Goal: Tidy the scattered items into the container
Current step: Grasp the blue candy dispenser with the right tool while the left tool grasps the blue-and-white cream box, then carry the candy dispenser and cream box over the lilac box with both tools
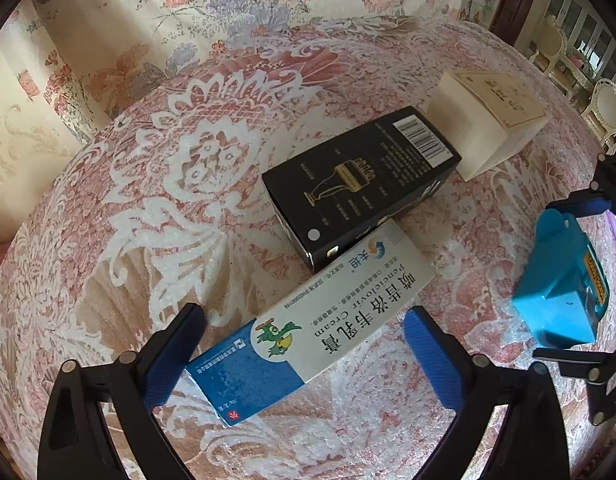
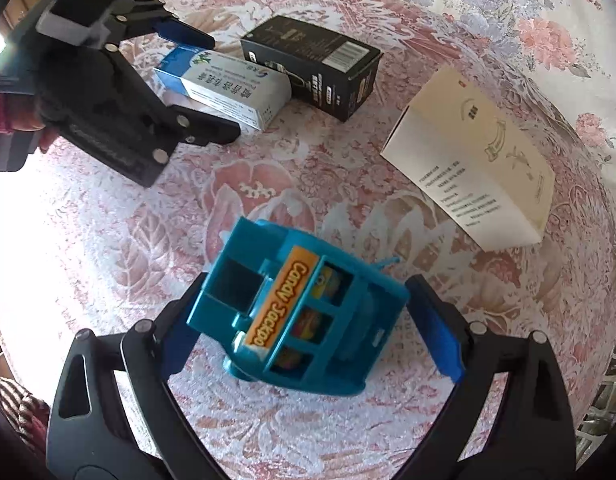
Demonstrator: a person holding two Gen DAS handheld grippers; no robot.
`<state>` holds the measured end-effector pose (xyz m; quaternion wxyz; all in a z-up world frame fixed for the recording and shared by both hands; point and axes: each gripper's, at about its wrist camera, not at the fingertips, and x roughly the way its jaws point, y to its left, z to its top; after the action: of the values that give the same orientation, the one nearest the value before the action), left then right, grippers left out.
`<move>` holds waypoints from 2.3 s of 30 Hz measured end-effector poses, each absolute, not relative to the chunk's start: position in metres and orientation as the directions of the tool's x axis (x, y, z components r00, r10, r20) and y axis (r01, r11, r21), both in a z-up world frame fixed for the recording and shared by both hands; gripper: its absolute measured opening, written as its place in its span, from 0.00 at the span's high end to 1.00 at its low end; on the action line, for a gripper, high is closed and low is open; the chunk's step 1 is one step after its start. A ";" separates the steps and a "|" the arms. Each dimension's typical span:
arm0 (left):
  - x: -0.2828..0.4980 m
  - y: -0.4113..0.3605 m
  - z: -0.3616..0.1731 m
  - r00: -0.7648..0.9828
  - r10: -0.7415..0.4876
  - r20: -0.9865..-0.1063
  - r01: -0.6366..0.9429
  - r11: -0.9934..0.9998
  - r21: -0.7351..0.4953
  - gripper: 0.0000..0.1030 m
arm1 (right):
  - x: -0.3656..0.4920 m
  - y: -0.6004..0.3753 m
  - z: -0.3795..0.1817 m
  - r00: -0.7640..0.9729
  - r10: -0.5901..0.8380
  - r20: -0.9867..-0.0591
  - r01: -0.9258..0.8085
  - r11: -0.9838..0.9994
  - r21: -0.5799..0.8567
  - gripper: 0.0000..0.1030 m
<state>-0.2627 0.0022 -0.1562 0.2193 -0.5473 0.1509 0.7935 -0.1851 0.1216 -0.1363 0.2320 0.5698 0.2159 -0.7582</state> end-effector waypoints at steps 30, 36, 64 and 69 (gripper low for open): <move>-0.230 0.008 -0.144 -0.327 0.196 -0.925 -0.530 -0.848 0.008 0.64 | -0.118 0.155 -0.117 -0.293 -0.116 -0.949 0.477 -0.878 -0.040 0.13; -0.225 0.008 -0.144 -0.332 0.187 -0.925 -0.515 -0.857 0.012 0.65 | -0.103 0.159 -0.115 -0.296 -0.117 -0.948 0.471 -0.881 -0.038 0.13; -0.110 -0.015 -0.099 -0.374 0.220 -0.901 -0.461 -0.887 -0.026 0.67 | -0.069 0.154 -0.059 -0.337 -0.171 -0.926 0.357 -0.933 0.043 0.13; -0.105 -0.016 -0.103 -0.357 0.207 -0.911 -0.436 -0.899 -0.034 0.67 | -0.055 0.160 -0.060 -0.327 -0.176 -0.929 0.355 -0.933 0.052 0.13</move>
<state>-0.1050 -0.0160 -0.1030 0.1971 -0.5315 0.1077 0.8168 -0.0552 0.1600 -0.0596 0.1639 0.5566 0.0805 -0.8105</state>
